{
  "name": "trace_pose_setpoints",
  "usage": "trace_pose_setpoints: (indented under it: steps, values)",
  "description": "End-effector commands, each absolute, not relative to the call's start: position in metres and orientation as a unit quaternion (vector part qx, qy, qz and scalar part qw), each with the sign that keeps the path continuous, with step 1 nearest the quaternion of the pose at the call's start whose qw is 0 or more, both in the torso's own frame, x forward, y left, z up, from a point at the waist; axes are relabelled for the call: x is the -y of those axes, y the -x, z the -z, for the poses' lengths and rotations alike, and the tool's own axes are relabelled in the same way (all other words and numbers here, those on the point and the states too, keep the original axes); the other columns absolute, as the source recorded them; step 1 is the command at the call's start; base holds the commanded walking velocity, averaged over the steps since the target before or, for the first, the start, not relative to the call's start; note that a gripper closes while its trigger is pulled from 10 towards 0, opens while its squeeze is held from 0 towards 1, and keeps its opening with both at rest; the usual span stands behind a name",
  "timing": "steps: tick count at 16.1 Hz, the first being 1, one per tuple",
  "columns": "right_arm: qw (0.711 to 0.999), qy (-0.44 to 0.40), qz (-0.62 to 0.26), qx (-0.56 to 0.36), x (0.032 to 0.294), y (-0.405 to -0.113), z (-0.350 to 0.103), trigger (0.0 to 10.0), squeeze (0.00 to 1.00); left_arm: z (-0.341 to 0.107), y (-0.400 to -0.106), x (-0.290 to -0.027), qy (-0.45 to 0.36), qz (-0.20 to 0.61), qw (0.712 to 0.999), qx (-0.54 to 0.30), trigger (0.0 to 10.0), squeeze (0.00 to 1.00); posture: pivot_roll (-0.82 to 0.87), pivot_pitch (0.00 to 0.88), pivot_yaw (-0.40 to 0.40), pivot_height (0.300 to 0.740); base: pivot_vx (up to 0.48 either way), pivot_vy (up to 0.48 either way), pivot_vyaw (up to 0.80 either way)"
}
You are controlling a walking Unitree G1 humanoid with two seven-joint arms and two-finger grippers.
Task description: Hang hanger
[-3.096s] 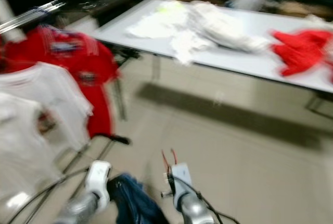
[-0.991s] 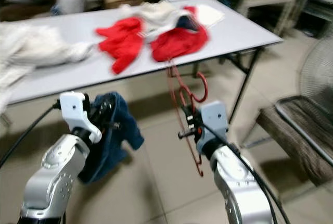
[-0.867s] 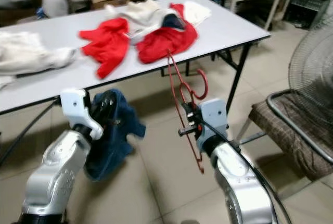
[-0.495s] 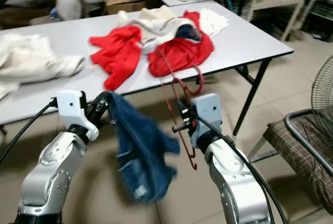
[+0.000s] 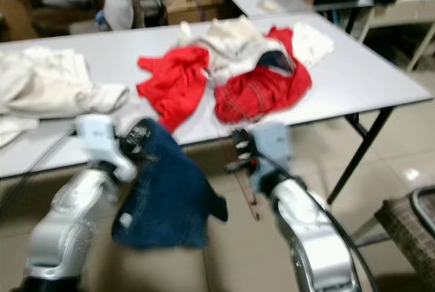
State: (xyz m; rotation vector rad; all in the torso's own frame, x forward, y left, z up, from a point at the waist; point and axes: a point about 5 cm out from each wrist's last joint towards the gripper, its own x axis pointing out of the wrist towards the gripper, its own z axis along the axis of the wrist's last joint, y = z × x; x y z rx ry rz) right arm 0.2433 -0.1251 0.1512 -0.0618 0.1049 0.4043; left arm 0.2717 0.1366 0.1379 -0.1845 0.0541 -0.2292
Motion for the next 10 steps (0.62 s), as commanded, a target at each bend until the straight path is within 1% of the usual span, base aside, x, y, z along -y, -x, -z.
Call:
trace_pose_setpoints:
  steps: [1, 4, 5, 6, 9, 10]
  values:
    - [0.979, 0.041, -0.196, -0.047, 0.133, -0.243, -0.155, 10.0, 0.0, -0.151, -0.275, -0.126, 0.091, 0.133, 0.987, -0.001, 10.0, 0.0, -0.13, 0.0, 0.058, 0.74, 0.442, 0.0, 0.0]
    - [0.97, 0.035, -0.239, -0.036, 0.135, -0.243, -0.166, 10.0, 0.0, -0.16, -0.283, -0.129, 0.08, 0.14, 0.987, 0.01, 10.0, 0.0, -0.13, 0.0, 0.062, 0.74, 0.441, 0.0, 0.0]
    - [0.96, 0.04, -0.275, -0.029, 0.146, -0.24, -0.177, 10.0, 0.0, -0.169, -0.293, -0.132, 0.066, 0.144, 0.987, 0.021, 10.0, 0.0, -0.12, 0.0, 0.057, 0.74, 0.442, 0.0, 0.0]
    - [0.956, 0.042, -0.287, -0.028, 0.149, -0.239, -0.179, 10.0, 0.0, -0.172, -0.296, -0.133, 0.063, 0.143, 0.987, 0.025, 10.0, 0.0, -0.12, 0.0, 0.057, 0.74, 0.442, 0.0, 0.0]
    - [0.924, 0.085, -0.371, -0.034, 0.179, -0.226, -0.204, 10.0, 0.0, -0.211, -0.322, -0.138, 0.059, 0.145, 0.985, 0.072, 10.0, 0.0, -0.12, 0.0, 0.055, 0.74, 0.44, 0.0, 0.0]
    - [0.899, 0.107, -0.421, -0.05, 0.194, -0.215, -0.217, 10.0, 0.0, -0.229, -0.334, -0.14, 0.052, 0.146, 0.984, 0.09, 10.0, 0.0, -0.12, 0.0, 0.053, 0.74, 0.439, 0.0, 0.0]
